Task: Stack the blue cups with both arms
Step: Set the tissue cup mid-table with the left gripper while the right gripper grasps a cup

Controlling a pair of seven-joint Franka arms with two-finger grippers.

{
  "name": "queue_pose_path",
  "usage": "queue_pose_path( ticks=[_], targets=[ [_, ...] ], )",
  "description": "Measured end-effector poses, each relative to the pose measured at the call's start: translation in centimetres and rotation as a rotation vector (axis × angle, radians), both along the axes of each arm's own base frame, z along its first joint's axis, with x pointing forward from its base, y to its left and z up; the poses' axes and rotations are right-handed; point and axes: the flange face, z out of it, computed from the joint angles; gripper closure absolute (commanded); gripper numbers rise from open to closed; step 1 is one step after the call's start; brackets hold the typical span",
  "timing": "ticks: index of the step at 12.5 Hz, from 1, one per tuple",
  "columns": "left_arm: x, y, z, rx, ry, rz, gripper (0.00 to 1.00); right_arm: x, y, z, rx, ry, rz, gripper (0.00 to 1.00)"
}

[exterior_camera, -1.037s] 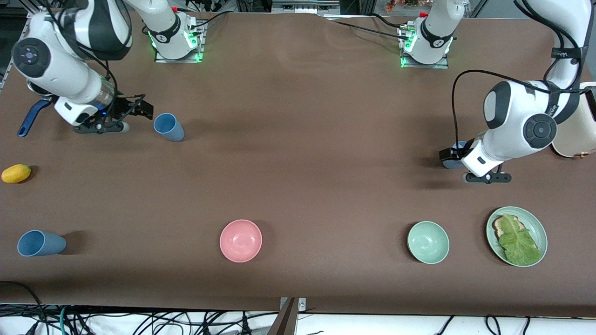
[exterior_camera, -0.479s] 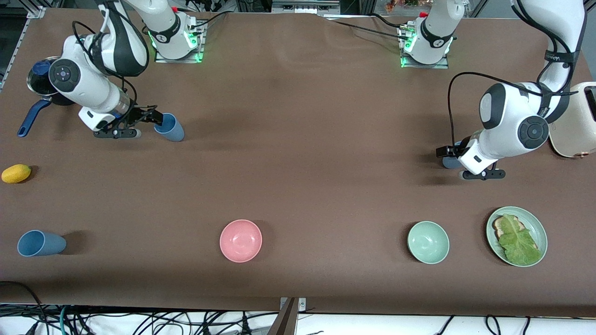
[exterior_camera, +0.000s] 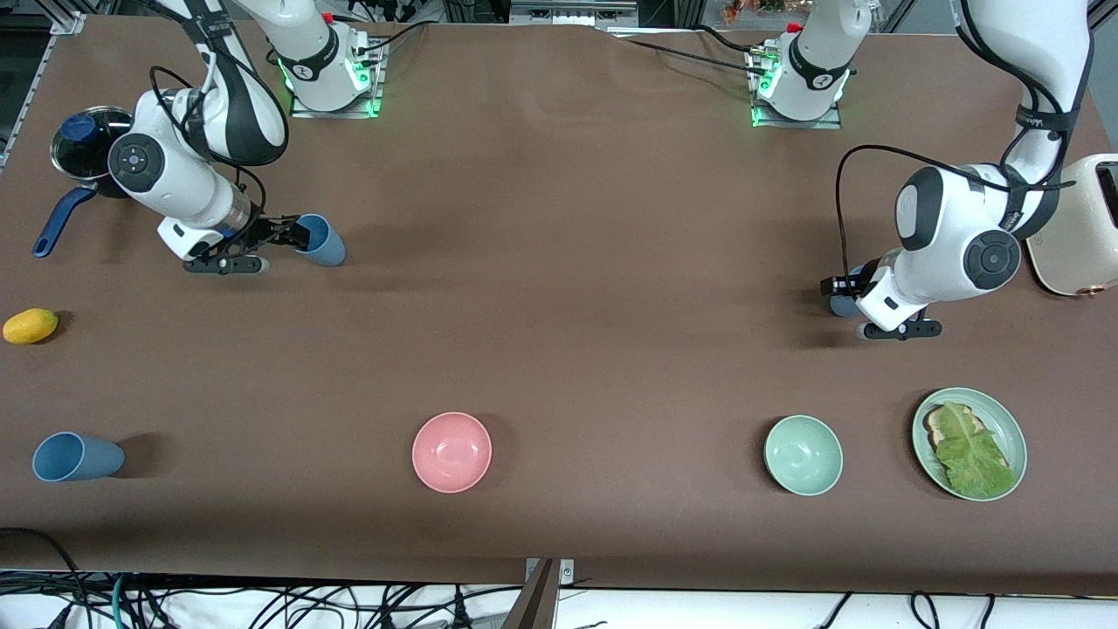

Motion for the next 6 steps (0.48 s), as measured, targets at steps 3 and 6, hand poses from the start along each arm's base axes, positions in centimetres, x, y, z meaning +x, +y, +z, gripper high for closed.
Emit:
queue_pose_path(
  ticks=[3,6],
  targets=[
    [-0.01,0.02,-0.11,0.0,0.002,0.0,1.0,-0.01,-0.01,-0.34,-0.001,0.004,-0.002,0.01],
    [0.58,0.29,0.78,0.002,-0.001,0.017,1.0,-0.04,-0.01,-0.44,-0.001,0.007,-0.005,0.24]
  ],
)
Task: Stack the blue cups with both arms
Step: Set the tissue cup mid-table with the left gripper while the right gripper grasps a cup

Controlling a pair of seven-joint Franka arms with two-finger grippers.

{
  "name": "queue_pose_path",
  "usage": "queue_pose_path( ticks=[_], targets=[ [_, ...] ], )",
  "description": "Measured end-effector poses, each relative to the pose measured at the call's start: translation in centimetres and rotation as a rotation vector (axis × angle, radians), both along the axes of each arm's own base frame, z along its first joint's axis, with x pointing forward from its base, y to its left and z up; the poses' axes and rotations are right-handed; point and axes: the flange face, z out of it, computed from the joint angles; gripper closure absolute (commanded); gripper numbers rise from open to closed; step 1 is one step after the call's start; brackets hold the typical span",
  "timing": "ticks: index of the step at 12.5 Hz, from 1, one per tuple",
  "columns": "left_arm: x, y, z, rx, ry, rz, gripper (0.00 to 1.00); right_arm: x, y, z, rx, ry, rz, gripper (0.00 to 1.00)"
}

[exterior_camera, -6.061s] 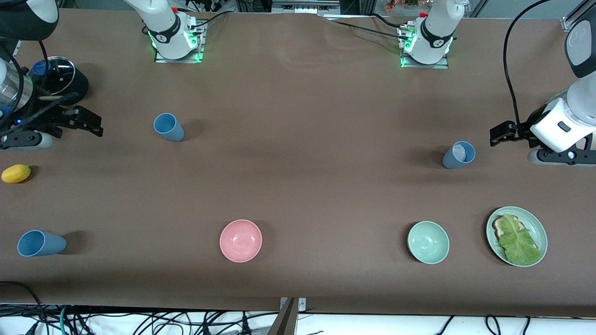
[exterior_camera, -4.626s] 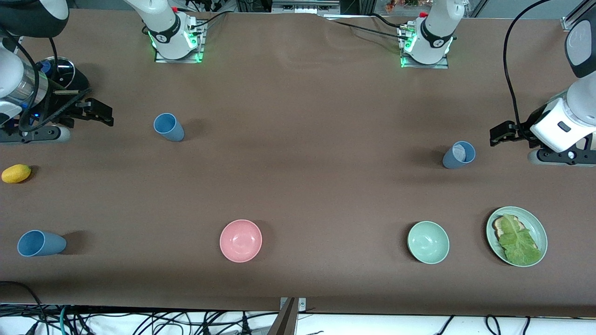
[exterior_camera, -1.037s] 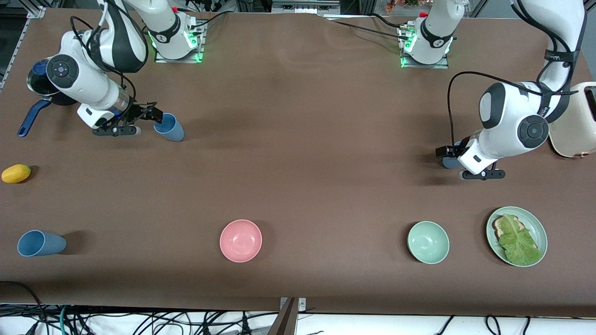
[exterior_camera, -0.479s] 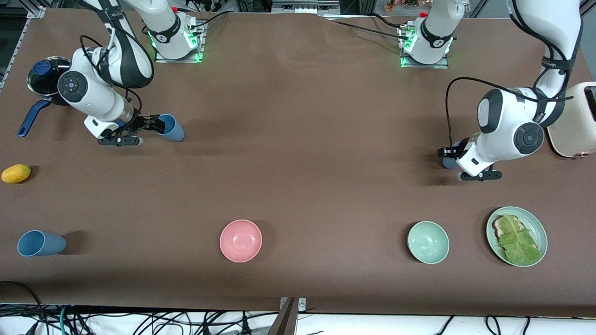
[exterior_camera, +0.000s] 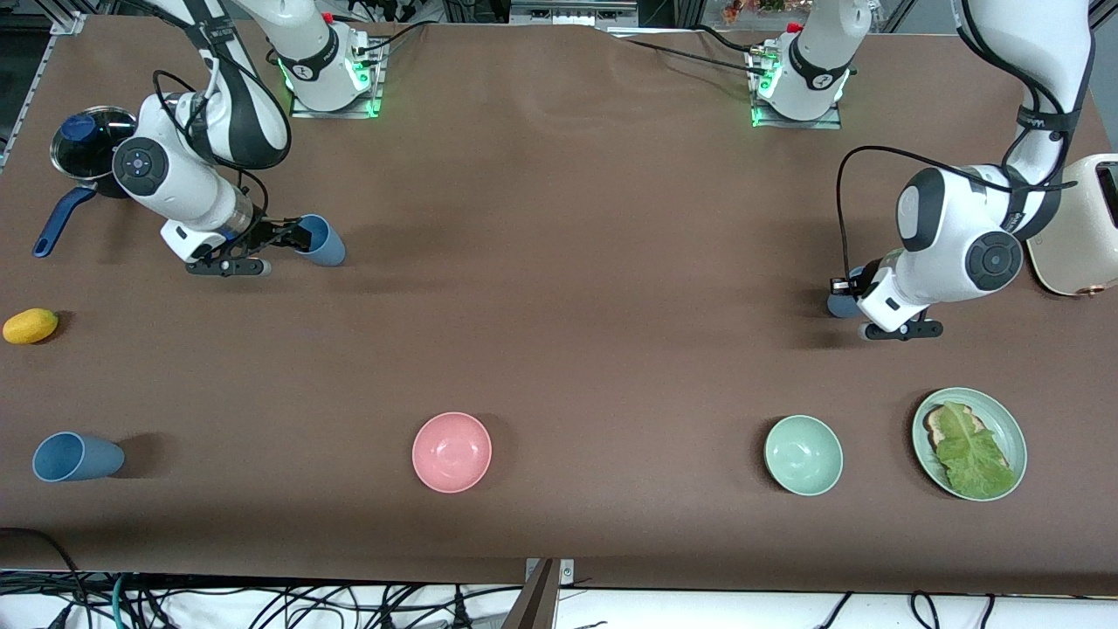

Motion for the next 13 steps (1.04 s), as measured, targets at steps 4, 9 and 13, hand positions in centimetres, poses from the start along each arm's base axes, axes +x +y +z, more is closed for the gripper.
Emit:
queue_pose_path(
  ticks=[4,9,13],
  targets=[
    [2.4,-2.2,4.2,0.034,0.022,0.115,1.0,-0.1,0.0,-0.2,-0.001,0.007,-0.004,0.79],
    [2.6,-21.0,9.0,0.044,-0.023,0.338,1.0,-0.1,0.6,0.5,0.003,0.013,-0.046,1.0],
    [1.8,-36.2,8.2,0.04,-0.038,0.436,1.0,1.0,1.0,2.4,0.001,0.054,-0.045,1.0]
  ],
)
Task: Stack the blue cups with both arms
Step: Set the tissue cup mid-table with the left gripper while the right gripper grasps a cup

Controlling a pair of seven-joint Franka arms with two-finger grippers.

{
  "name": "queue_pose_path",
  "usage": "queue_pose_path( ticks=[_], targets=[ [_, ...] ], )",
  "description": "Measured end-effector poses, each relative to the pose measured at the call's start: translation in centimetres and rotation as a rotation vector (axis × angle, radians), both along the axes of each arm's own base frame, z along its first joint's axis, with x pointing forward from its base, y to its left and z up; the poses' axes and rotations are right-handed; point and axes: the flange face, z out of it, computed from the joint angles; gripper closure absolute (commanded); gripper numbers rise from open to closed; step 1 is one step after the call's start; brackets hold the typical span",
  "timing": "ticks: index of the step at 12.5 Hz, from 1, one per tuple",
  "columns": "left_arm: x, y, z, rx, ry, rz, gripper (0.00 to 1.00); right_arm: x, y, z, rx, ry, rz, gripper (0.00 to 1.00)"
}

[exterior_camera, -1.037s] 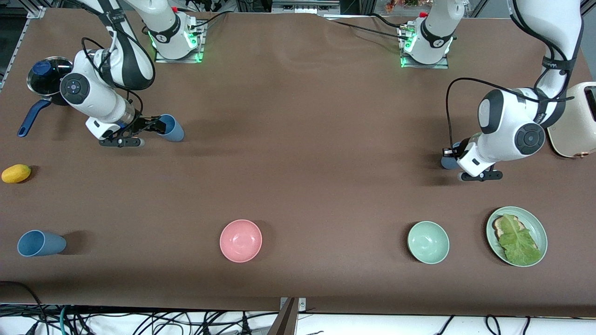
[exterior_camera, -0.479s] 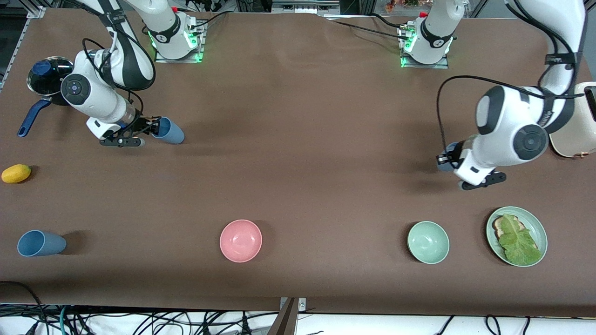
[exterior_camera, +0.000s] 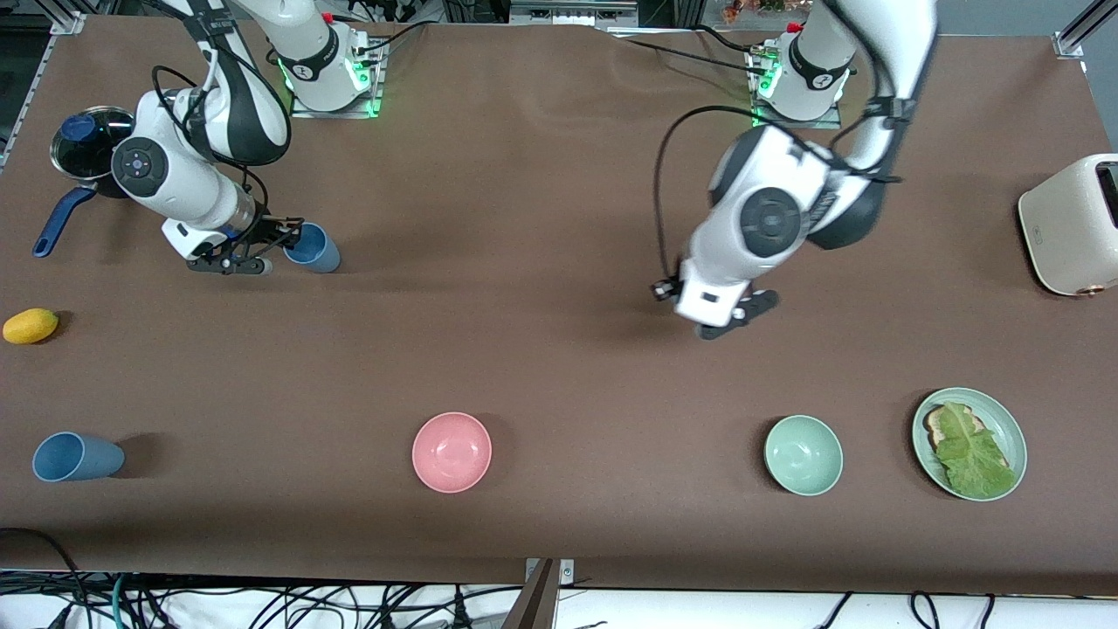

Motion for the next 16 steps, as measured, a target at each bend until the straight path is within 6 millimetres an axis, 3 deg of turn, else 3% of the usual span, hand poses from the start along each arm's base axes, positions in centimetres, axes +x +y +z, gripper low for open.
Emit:
queue_pose_path(
  ticks=[1,3,5,7,9,12,13,16],
  targets=[
    [0.0,-2.5,-1.5,-0.001,-0.006,-0.001,1.0,1.0,0.1,1.4,0.0,0.01,0.001,1.0],
    [0.6,-5.6,-4.7,-0.026,-0.05,-0.002,1.0,3.3,0.6,5.4,0.0,0.025,0.01,1.0],
    [0.9,-6.4,-6.5,-0.032,-0.066,-0.002,1.0,5.4,1.5,9.1,0.0,0.032,0.025,1.0],
    [1.0,-6.4,-6.9,-0.031,-0.067,-0.002,1.0,7.2,3.1,11.7,0.016,0.036,0.038,1.0],
    [0.9,-6.5,-7.0,-0.029,-0.064,-0.006,0.8,8.6,5.3,13.1,0.023,0.039,0.022,1.0],
    [0.8,-6.6,-7.4,-0.026,-0.06,-0.009,0.14,10.1,9.7,14.7,0.005,0.039,-0.005,1.0],
    [0.9,-6.4,-7.4,-0.024,-0.063,-0.005,0.0,10.5,10.8,15.1,0.0,0.039,-0.009,1.0],
    [2.0,-5.7,-6.5,-0.027,-0.083,0.01,0.0,11.1,12.3,15.5,0.002,0.035,-0.02,1.0]
  ],
)
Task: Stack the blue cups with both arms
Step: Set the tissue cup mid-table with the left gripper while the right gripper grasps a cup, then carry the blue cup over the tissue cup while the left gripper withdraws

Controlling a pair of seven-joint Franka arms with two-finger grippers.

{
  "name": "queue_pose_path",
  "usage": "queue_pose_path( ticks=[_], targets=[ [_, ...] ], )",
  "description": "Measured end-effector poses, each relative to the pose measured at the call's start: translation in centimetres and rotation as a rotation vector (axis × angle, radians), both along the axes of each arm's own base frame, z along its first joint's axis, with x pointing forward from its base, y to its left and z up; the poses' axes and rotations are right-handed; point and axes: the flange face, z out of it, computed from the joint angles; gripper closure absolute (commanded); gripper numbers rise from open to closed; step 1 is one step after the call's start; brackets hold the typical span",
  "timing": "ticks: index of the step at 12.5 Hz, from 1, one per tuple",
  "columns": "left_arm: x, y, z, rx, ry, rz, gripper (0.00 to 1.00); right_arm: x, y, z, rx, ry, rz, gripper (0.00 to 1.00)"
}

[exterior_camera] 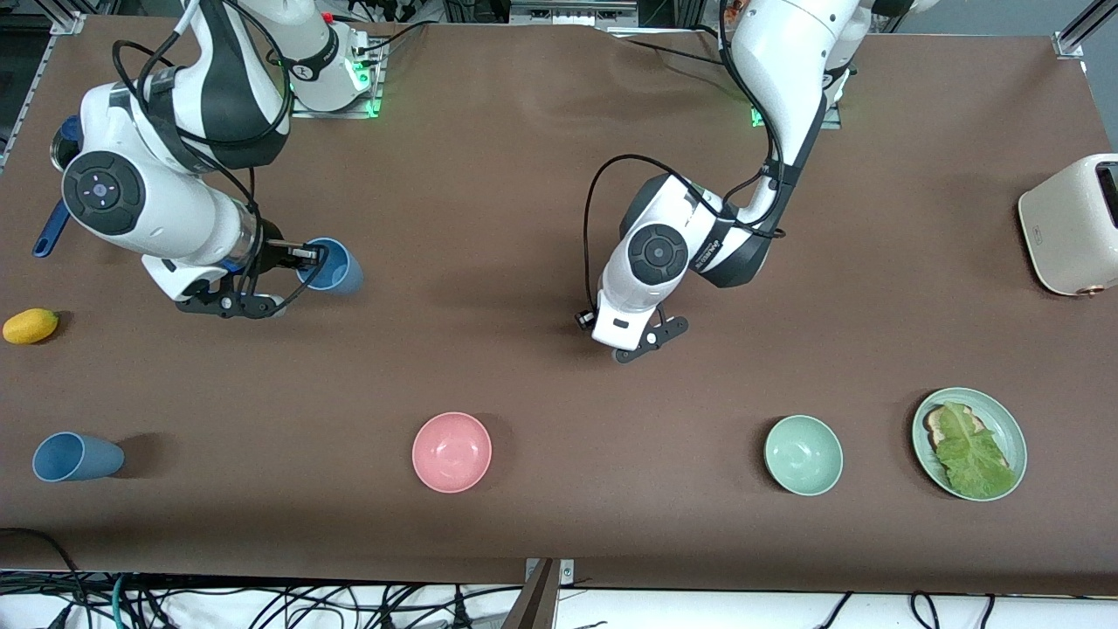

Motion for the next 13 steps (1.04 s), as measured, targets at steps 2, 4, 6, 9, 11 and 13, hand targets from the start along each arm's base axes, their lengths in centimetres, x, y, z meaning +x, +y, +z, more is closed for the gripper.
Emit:
queue_pose_path(
  ticks=[2,4,6,9,11,13],
  targets=[
    [1.7,2.2,2.0,0.004,0.009,0.022,0.0,0.4,0.9,0.5,0.044,-0.001,-0.045,1.0],
    [3.5,6.4,4.9,0.012,0.054,-0.015,0.0,0.9,3.3,1.1,0.068,-0.01,-0.085,1.0],
    [5.7,12.9,8.4,0.002,0.094,-0.064,0.0,0.8,7.3,1.2,0.056,-0.016,-0.118,1.0],
    [8.1,24.1,11.5,-0.025,0.125,-0.142,0.0,-0.1,16.8,0.2,0.025,-0.029,-0.183,1.0],
    [8.9,30.7,12.3,-0.002,0.123,-0.217,0.0,-0.9,23.2,-0.2,0.021,-0.061,-0.249,1.0],
    [9.3,35.7,12.3,0.017,0.116,-0.316,0.0,-1.6,28.0,0.3,0.042,-0.105,-0.329,1.0]
  ],
)
